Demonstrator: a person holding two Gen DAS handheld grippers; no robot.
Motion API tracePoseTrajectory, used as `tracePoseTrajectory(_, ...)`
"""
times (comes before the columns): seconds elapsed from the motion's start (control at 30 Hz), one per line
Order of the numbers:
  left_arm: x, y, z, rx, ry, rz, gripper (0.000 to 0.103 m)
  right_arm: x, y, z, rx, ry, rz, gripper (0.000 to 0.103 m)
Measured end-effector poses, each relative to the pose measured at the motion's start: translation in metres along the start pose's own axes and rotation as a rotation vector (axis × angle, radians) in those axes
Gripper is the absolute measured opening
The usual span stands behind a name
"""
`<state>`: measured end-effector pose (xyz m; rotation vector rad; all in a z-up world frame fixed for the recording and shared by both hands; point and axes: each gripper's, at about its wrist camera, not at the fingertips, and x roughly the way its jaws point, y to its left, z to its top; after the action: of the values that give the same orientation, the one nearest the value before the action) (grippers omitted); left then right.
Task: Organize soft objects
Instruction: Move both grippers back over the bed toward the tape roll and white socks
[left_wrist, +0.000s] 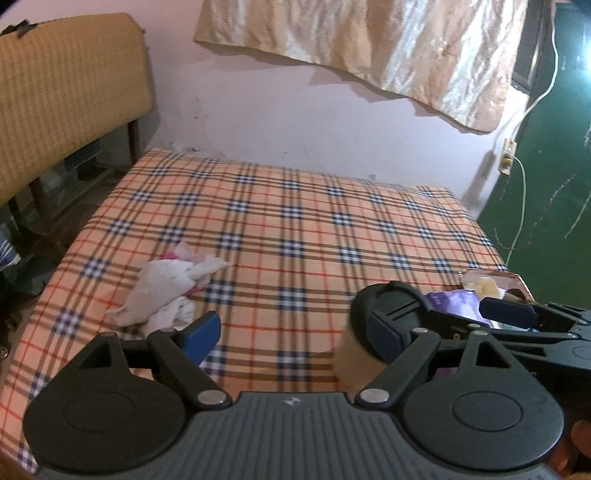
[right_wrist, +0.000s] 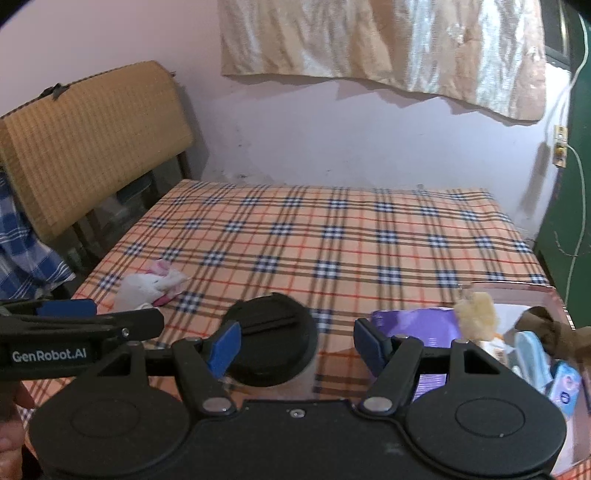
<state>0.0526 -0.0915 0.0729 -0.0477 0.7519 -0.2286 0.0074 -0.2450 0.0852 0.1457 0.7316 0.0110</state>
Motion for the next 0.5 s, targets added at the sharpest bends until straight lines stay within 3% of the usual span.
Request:
tracePoseTrajectory(0.33,-0.014,0.052,-0.017,-0.067,-0.008,0.036,0.089,0.019,0.053,-0.008,-0.038,0.023,0.072,0.08)
tracePoseTrajectory(0.5,-0.015,0.088,-0.039,-0.069,0.003,0.103,0.093,0.027,0.077,-0.012,-0.051,0.023,0.099,0.08)
